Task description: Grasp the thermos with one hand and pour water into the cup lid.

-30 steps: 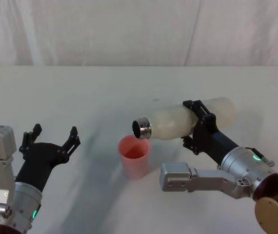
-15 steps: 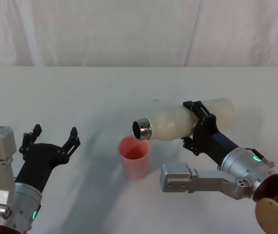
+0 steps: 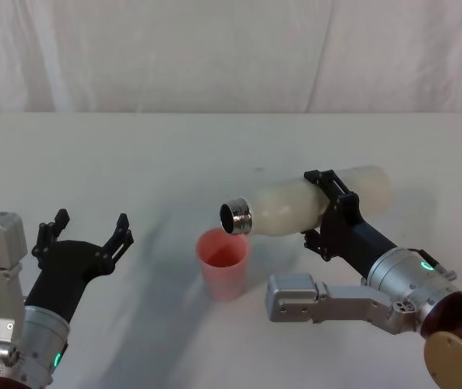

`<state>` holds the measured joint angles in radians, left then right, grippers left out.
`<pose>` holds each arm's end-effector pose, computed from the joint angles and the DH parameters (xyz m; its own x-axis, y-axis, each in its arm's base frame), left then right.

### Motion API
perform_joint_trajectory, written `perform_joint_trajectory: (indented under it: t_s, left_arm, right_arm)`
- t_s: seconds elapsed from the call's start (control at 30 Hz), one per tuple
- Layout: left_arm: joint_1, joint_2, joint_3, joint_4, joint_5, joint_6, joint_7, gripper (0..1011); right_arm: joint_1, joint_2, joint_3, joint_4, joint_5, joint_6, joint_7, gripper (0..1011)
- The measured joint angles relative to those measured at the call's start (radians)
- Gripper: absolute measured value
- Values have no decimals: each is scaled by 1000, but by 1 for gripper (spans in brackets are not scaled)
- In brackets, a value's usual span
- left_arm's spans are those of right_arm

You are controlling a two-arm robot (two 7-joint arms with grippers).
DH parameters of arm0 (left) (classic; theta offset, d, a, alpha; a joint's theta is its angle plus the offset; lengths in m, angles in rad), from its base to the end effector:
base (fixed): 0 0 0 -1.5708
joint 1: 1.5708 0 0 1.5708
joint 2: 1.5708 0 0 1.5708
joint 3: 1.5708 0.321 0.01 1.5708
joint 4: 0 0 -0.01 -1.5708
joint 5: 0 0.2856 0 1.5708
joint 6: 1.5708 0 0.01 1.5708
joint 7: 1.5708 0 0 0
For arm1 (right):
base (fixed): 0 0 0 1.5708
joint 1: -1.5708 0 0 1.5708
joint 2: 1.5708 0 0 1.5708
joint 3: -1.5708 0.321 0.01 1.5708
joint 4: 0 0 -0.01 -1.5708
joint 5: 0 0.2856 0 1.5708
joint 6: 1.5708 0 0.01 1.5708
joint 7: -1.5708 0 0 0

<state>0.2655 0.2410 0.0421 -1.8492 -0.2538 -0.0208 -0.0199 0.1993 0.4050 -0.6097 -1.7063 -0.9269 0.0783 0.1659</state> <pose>0.2220 0.0474 -0.3142 0.1245 0.9917 -0.0326 -0.9921 0.1240 -0.0176 0.3114 0.0448 -0.2802 0.2036 -0.1099 0.9729 0.8362 0.5363 -0.1144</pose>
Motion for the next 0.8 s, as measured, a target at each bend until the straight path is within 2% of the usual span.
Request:
perform_joint_trajectory:
  t_s: [0.5, 0.8]
  left_arm:
    - [0, 0, 0, 0, 0, 0, 0, 1001]
    - [0, 0, 0, 0, 0, 0, 0, 1001]
  right_arm:
    - [1, 0, 0, 2, -2, -3, -1, 951]
    - [10, -1, -6, 5, -23, 4, -1, 951]
